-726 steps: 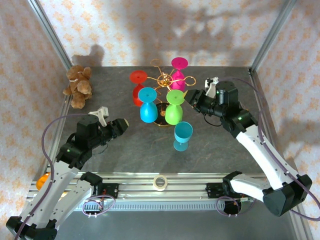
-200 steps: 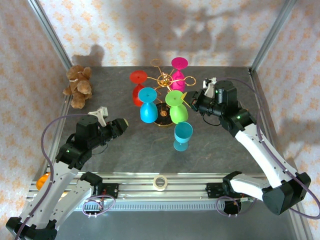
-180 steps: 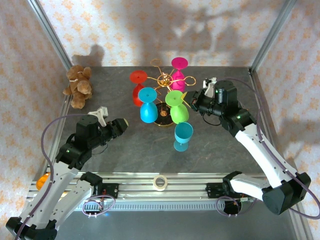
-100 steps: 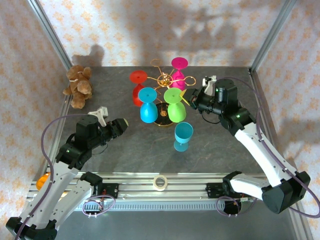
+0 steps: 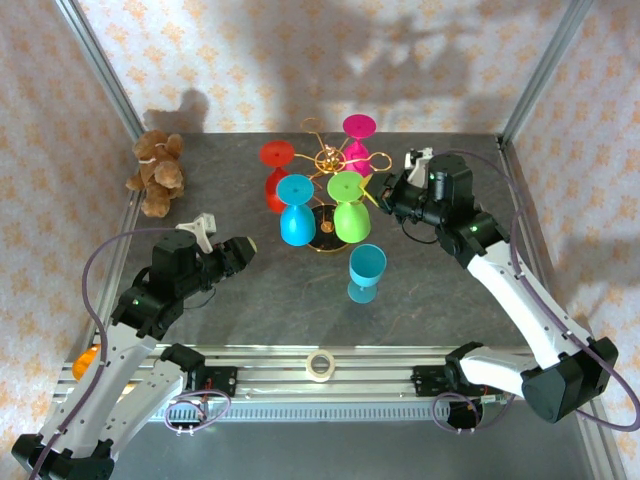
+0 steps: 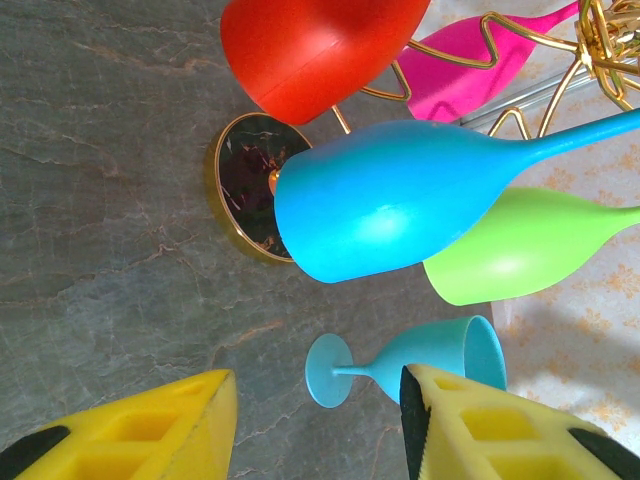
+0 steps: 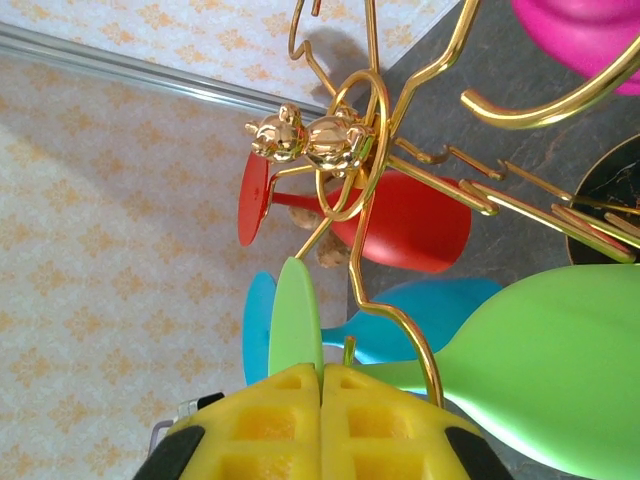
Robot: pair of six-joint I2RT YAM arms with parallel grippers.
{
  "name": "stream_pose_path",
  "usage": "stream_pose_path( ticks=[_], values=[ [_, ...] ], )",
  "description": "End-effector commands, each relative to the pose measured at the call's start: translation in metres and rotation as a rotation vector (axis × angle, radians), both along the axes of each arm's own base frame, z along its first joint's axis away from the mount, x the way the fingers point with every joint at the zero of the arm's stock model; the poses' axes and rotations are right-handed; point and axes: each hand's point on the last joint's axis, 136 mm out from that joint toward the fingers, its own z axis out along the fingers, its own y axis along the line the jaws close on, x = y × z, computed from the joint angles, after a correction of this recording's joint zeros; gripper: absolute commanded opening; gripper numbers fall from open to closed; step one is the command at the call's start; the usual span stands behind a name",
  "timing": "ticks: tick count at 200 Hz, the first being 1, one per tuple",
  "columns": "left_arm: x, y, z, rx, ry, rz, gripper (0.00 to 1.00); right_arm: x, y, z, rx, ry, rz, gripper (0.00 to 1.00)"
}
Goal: Take the wine glass off the wine glass rack
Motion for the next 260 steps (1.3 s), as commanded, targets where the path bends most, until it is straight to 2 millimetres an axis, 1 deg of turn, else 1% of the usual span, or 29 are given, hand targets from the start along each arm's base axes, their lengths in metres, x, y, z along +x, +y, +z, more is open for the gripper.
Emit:
stream_pose_path(
  ticks=[1, 72, 89, 91, 95, 127, 218, 260],
  values=[
    [0.003, 0.003, 0.019, -0.01, -0.055, 0.025, 0.47, 0.003, -0.01, 0.033, 0.022, -0.085, -0.05, 0.0],
    [0.003, 0.003, 0.02, -0.005, -0.057, 0.023, 0.47, 0.012, -0.003, 0.035, 0.029, -0.074, -0.04, 0.0],
    [0.003, 0.004, 0.02, -0.004, -0.056, 0.025, 0.47, 0.011, -0.001, 0.042, 0.047, -0.083, -0.026, 0.0],
    [0.003, 0.004, 0.019, -0.004, -0.055, 0.025, 0.47, 0.015, 0.001, 0.036, 0.043, -0.069, -0.025, 0.0],
    [0.003, 0.004, 0.019, -0.004, -0.055, 0.025, 0.47, 0.017, 0.003, 0.034, 0.045, -0.062, -0.02, 0.0],
    [0.003, 0.004, 0.019, -0.002, -0.057, 0.027, 0.47, 0.02, 0.009, 0.033, 0.066, -0.049, 0.001, 0.0],
    [0.005, 0.004, 0.016, -0.002, -0.052, 0.029, 0.47, 0.023, 0.016, 0.032, 0.072, -0.04, 0.029, 0.0],
    [0.005, 0.004, 0.017, -0.005, -0.053, 0.032, 0.47, 0.017, 0.019, 0.035, 0.078, -0.045, 0.055, 0.0]
  ],
)
